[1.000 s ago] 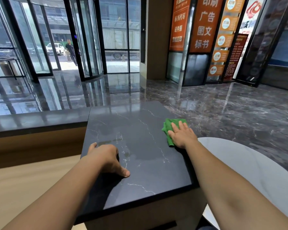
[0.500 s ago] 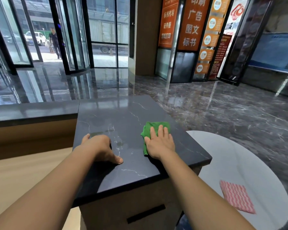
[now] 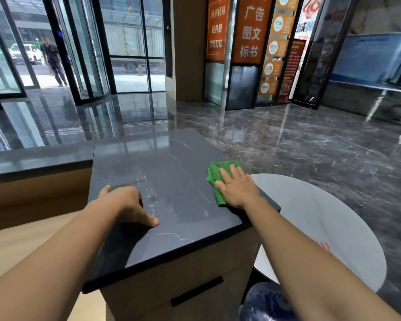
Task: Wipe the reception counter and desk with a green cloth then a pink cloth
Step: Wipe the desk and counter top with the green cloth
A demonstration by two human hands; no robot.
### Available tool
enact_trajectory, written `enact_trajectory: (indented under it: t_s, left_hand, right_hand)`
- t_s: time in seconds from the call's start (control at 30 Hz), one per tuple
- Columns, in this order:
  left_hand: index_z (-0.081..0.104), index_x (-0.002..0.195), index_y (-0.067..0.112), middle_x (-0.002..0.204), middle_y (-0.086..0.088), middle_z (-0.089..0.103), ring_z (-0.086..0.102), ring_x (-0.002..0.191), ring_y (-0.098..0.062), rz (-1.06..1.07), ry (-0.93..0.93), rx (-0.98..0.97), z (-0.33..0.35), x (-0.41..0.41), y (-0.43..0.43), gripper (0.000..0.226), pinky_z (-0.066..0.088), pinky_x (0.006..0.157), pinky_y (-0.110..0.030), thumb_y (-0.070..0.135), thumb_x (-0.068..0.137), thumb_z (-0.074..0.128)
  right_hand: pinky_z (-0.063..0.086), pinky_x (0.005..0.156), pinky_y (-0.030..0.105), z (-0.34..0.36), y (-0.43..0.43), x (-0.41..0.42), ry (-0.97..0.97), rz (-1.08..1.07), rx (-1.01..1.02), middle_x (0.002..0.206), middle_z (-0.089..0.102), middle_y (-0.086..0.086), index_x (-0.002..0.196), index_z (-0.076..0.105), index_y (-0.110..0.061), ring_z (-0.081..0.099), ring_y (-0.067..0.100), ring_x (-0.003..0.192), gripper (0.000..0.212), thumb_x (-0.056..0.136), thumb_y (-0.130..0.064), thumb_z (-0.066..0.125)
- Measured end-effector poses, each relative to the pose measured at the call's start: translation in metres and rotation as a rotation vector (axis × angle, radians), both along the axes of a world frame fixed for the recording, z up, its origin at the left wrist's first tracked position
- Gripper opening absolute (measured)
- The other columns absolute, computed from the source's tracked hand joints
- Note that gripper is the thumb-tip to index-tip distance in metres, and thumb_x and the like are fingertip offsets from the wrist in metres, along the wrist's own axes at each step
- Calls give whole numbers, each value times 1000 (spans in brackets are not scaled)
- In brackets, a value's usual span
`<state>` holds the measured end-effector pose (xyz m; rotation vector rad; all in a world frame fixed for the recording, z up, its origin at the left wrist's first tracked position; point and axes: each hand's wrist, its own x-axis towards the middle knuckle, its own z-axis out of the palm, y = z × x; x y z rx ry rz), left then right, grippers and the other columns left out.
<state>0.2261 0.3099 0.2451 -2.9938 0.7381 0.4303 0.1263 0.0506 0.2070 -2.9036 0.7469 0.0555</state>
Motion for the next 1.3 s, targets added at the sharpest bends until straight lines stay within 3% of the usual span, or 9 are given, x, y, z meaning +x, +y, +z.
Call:
enact_trajectory:
  t_s: [0.17, 0.43, 0.67, 0.9, 1.03, 1.17, 1.3]
  left_hand:
    - [62, 110, 23, 115, 4, 63, 51, 122, -22, -7, 17, 7, 0, 2, 0, 74, 5, 118, -49, 78, 61, 65]
    - [62, 104, 24, 110, 5, 63, 52, 120, -21, -20, 6, -7, -1, 4, 0, 70, 6, 118, -48, 78, 61, 65]
    - [60, 101, 23, 104, 6, 60, 53, 117, -21, -23, 20, -17, 1, 4, 0, 69, 10, 116, -47, 77, 60, 66]
    - [62, 111, 20, 120, 1, 63, 51, 122, -26, 24, 45, 11, -1, 13, -6, 83, 10, 116, -50, 79, 53, 69]
    - [62, 110, 18, 115, -2, 63, 53, 118, -28, 44, 72, -18, -3, 13, -5, 83, 22, 114, -49, 76, 52, 73]
    - [63, 110, 11, 112, -7, 63, 58, 104, -30, 86, 158, -104, -7, 14, -2, 85, 44, 100, -45, 66, 48, 83]
    - [62, 114, 8, 109, -8, 63, 58, 100, -29, 85, 174, -128, -11, 12, -1, 83, 48, 96, -42, 61, 54, 84]
  right_hand:
    - [1, 122, 42, 0, -29, -16, 11, -96, -10, 163, -9, 10, 157, -1, -23, -9, 25, 150, 60, 104, -47, 14]
    - [-3, 121, 42, -4, 29, -17, -12, -165, 3, 162, -15, 13, 157, -4, -18, -13, 27, 150, 62, 104, -45, 14]
    - [-6, 121, 42, -7, 106, -13, -32, 23, 17, 161, -17, 13, 157, -3, -19, -16, 27, 149, 64, 103, -48, 17]
    - [-6, 121, 40, -6, 83, -29, -58, 146, 39, 163, -12, 4, 157, 2, -29, -12, 18, 150, 65, 101, -56, 21]
    - [-3, 122, 41, -9, 45, -41, -65, 58, -10, 164, -8, 4, 157, 5, -29, -8, 20, 151, 65, 100, -57, 20]
    - [2, 121, 42, -7, 1, -55, -57, -90, -40, 164, -3, 7, 157, 7, -27, -3, 23, 151, 65, 100, -57, 20]
    - [6, 121, 42, -5, -15, -65, -56, -196, -25, 164, 1, 11, 157, 7, -21, -1, 26, 151, 66, 101, -55, 19]
